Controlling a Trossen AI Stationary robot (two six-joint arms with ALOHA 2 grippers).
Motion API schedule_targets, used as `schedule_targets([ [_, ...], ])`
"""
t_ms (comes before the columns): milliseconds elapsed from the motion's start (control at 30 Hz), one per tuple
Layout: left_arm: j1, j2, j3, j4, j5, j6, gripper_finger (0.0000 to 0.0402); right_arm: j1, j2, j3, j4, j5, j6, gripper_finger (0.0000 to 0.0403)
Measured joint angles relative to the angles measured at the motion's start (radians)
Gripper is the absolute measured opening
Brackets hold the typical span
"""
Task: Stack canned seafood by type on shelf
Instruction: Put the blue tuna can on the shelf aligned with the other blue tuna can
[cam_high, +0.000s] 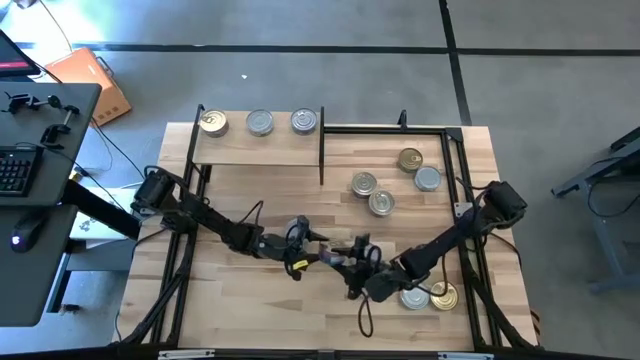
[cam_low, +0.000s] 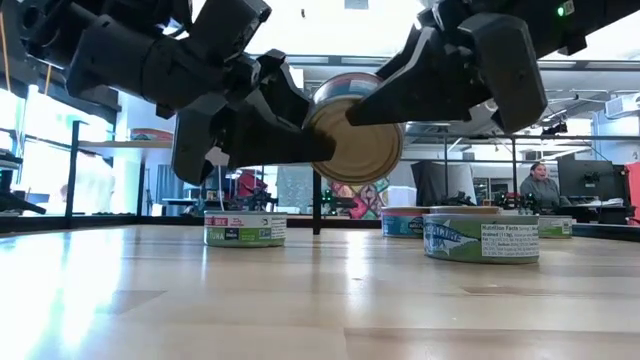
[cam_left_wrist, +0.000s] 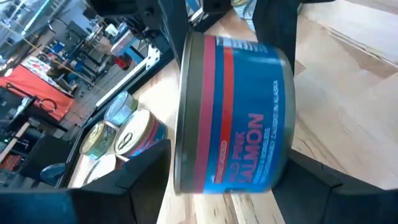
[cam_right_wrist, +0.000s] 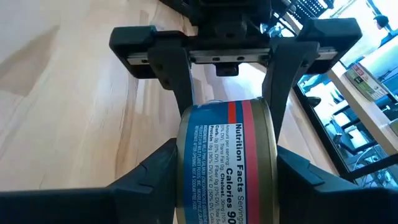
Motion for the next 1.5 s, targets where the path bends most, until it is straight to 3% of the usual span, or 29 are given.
schedule_targets([
  [233, -0.046, 0.000, 0.000, 0.028, -0.008, 0.018, 0.0175, -0.004, 0.000, 0.000, 0.012, -0.049, -0.006, 0.0170],
  [400, -0.073, -0.023, 0.005, -0.036, -0.072, -0.036, 0.0171, -0.016, 0.000, 0.001, 0.022, -0.092, -0.008, 0.0171],
  [500, -0.091, -0.091, 0.038, -0.202, -0.151, -0.087, 0.0171, -0.016, -0.008, 0.003, 0.045, -0.040, 0.027, 0.0223],
  [667, -0.129, -0.236, 0.102, -0.581, -0.399, -0.158, 0.0171, 0.005, -0.067, 0.002, 0.034, 0.117, 0.114, 0.0302],
  [833, -0.150, -0.392, 0.147, -0.896, -0.659, -0.244, 0.0171, 0.036, -0.095, 0.003, 0.034, 0.159, 0.133, 0.0311],
  [1000, -0.131, -0.540, 0.198, -1.184, -0.825, -0.345, 0.0171, 0.048, -0.095, 0.002, 0.004, 0.160, 0.156, 0.0310],
  [1200, 0.013, -0.688, 0.223, -1.505, -0.817, -0.488, 0.0171, 0.050, -0.094, 0.002, -0.010, 0.158, 0.178, 0.0310],
  [1500, 0.243, -0.732, 0.223, -1.841, -0.628, -0.631, 0.0171, 0.050, -0.093, 0.002, -0.013, 0.154, 0.177, 0.0310],
])
